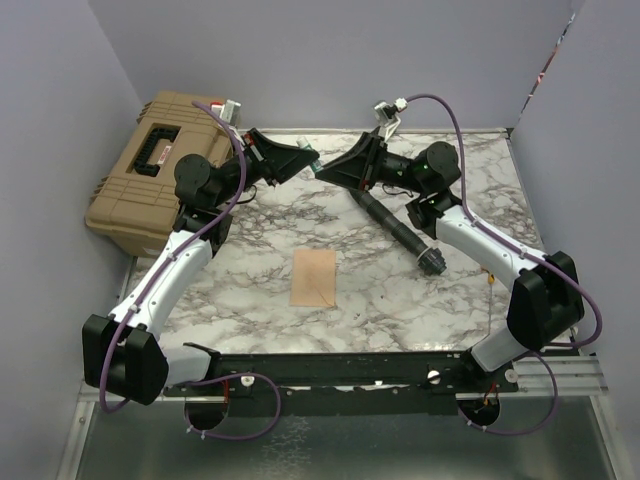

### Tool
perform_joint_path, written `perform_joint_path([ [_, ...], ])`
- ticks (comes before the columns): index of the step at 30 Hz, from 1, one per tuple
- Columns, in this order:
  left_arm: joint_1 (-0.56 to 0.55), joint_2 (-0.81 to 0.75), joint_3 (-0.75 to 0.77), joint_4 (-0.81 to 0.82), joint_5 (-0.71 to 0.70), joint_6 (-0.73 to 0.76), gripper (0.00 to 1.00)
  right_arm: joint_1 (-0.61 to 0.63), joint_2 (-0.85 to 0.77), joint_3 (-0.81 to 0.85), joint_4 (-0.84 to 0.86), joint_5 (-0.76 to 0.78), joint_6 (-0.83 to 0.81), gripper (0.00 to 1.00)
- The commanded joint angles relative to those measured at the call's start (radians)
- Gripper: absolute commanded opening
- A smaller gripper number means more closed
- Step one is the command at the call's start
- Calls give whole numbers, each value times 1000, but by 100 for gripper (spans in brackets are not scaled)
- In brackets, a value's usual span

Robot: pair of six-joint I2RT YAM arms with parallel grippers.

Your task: Place the letter into the envelope and seal it

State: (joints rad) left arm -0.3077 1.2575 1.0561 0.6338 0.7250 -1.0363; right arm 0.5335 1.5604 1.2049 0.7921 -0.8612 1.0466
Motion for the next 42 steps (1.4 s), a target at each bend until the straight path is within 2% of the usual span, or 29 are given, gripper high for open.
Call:
perform_joint_path([
  [1,2,-12,-9,41,-4,-7,0,4,11,17,26,-7,-4,31],
  [3,2,-13,-12,47,-4,-12,0,4,10,18,24,-7,-9,25],
  [6,2,-16,-15,49,-5,-16,0,5,9,25,-2,-4,-38,11],
  [8,2,-19,-19,50,-14,-19,0,11,3,38,-62,13,-120,3],
  [10,1,-28,-31,49,-53,-25,0,26,-8,76,-247,67,-282,0],
  [13,-2,-60,-52,-6,-199,12,0,97,-20,187,-609,296,-645,0],
  [16,-1,-65,-28,-134,-310,58,0,162,-9,261,-753,538,-865,0],
  [20,-4,-51,-15,-191,-362,43,0,260,14,275,-778,901,-1125,0],
  [24,-7,-49,-3,-250,-405,26,0,369,69,246,-679,1266,-1384,0],
  [27,-7,-47,4,-268,-409,30,0,401,83,231,-636,1352,-1439,0],
  [30,-6,-49,16,-286,-397,88,0,397,41,239,-712,1217,-1303,2],
  [34,-3,-45,36,-297,-315,203,0,305,-44,325,-948,692,-1068,30],
  [36,-3,-38,53,-296,-243,257,0,267,-82,362,-1032,534,-1012,44],
  [39,-3,-33,64,-289,-146,330,0,226,-155,361,-1075,370,-972,56],
  [42,-3,-34,71,-273,-19,404,0,203,-201,364,-1097,306,-925,59],
])
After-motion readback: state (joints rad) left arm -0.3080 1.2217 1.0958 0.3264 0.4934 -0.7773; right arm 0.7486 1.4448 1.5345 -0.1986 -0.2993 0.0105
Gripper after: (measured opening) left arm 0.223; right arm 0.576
